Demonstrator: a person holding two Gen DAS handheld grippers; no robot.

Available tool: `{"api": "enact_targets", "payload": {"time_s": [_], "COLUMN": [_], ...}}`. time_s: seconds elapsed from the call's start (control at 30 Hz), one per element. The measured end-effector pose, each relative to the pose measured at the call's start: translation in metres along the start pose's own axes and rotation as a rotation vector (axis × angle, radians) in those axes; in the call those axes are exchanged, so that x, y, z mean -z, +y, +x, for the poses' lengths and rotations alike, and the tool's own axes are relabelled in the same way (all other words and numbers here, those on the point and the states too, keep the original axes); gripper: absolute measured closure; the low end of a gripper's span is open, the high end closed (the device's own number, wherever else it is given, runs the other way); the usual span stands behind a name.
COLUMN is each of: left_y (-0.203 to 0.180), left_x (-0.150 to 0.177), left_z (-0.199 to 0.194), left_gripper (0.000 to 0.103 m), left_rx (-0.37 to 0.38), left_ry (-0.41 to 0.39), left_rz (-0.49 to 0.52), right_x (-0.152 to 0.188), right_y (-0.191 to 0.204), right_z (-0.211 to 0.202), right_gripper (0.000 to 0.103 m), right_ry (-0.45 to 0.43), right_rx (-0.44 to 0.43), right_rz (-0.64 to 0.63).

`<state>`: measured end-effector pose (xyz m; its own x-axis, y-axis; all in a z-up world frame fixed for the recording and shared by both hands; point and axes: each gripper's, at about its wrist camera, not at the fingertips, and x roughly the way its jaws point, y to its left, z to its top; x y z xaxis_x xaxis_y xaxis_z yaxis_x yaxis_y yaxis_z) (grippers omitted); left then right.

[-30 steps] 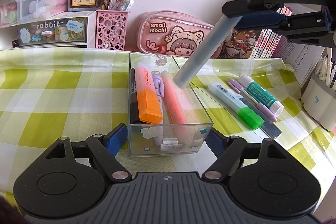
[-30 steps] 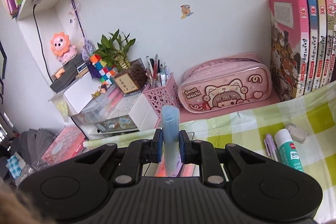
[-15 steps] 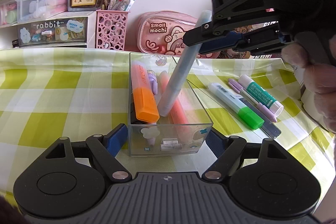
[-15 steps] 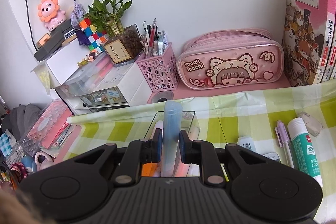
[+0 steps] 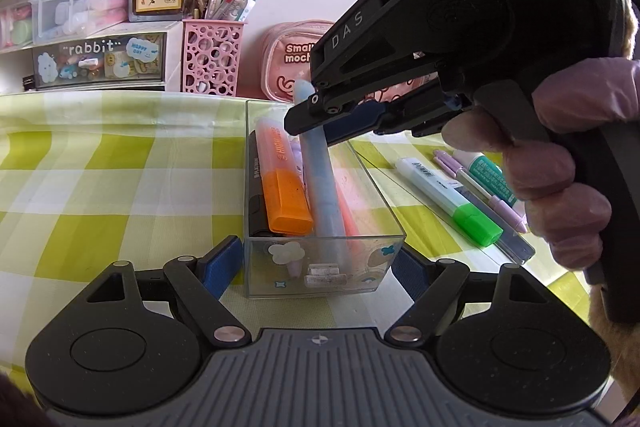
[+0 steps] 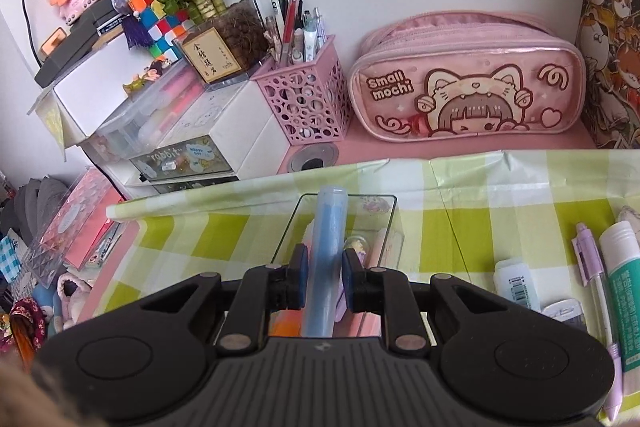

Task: Organize stationery
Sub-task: 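Open the right gripper and withdraw it from the box, then move the right gripper to the mint highlighter with green cap and grasp it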

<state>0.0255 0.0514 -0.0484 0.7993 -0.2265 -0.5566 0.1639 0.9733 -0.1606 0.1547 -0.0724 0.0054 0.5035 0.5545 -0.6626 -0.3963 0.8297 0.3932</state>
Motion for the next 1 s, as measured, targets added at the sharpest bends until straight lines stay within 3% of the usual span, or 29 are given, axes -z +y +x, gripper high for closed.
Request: {"api": "enact_targets", "payload": {"time_s": [0.4, 0.6, 1.0], "left_y": [-0.001, -0.001, -0.001], "left_x": [0.0, 0.0, 0.0], "left_z": [0.0, 0.0, 0.001], "left_gripper": [0.024, 0.024, 0.024], "left_rx": [0.003, 0.003, 0.001], "left_ry": [0.0, 0.0, 0.002], "left_rz": [0.0, 0.0, 0.003], "right_x": [0.003, 0.011, 0.032], "right_y": [-0.003, -0.02, -0.06], "right_z": [-0.022, -0.036, -0.068], "right_gripper": [0.05, 0.041, 0.038], "right_ry": [-0.052, -0.086, -0.125], "right_rx": [0.031, 0.045, 0.107], "right_rz": [-0.005, 0.034, 0.047]}}
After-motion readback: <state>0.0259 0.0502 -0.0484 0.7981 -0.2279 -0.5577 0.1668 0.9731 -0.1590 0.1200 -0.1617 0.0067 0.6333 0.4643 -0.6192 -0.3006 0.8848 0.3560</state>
